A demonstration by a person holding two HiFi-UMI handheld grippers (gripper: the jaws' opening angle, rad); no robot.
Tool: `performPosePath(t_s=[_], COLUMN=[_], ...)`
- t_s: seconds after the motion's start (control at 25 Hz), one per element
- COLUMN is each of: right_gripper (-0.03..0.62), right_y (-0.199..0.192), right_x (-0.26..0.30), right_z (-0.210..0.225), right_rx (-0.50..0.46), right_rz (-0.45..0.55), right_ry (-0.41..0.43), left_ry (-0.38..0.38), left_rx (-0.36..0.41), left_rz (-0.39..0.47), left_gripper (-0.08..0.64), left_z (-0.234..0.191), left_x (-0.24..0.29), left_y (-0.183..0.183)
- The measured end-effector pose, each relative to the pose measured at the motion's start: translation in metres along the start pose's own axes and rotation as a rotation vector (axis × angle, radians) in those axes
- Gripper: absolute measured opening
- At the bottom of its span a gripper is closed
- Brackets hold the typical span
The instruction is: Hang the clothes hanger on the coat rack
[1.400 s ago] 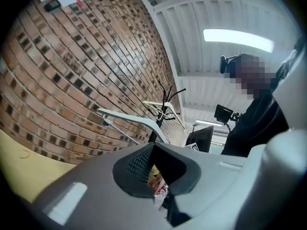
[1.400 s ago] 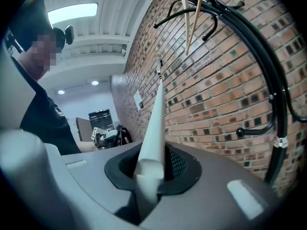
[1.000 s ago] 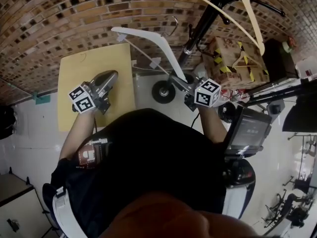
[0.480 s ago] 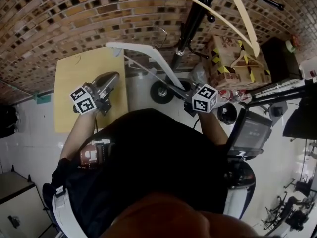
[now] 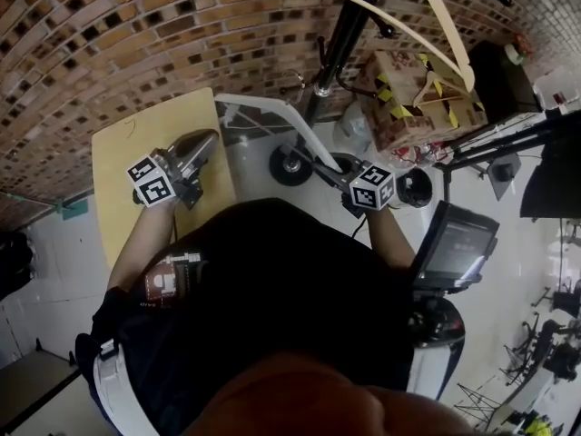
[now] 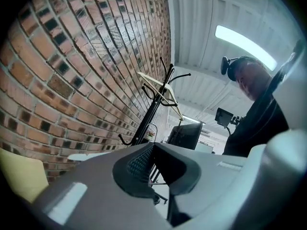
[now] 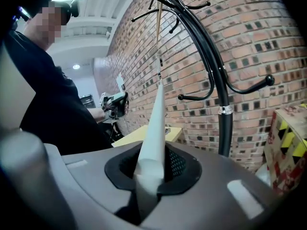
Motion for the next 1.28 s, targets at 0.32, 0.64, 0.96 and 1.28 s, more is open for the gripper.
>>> performPosePath(t_s=[0.32, 0.64, 0.96, 1.28], right_gripper=[0.080, 0.080, 0.080, 0.081], right_y=[-0.022, -0.040, -0.057, -0.071], right_x=[0.009, 0.014, 0.017, 0.025], right_z=[0.018, 0.051, 0.084, 0.103], right_rx=[0.047, 0.088, 0.119, 0.132], right_rz=[-0.044, -0.077, -0.101, -0.130], right_ry=[-0.094, -0.169, -0.226, -0.265], left_ry=[-0.015, 0.006, 0.043, 0.049], left_rx=[-0.026, -0.044, -0.057, -0.068], left_rz=[-0.007, -0.009, -0.007, -0.013], left_gripper=[0.000, 0.002, 0.000, 0.000], left_z=[-0.019, -0.024, -0.026, -0.023], left_x=[-0.012, -0.022, -0.032, -0.032], left_y=[0.002, -0.006, -0.011, -0.017])
Point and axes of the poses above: the fingertips, and each gripper's own axes: x forward along the fingers, z to its right, y out of its top, the point moved 1 cm from there along -x, backward along the fingers, and after that the axes turned 3 degrees about -z, right-handed, at the moved point
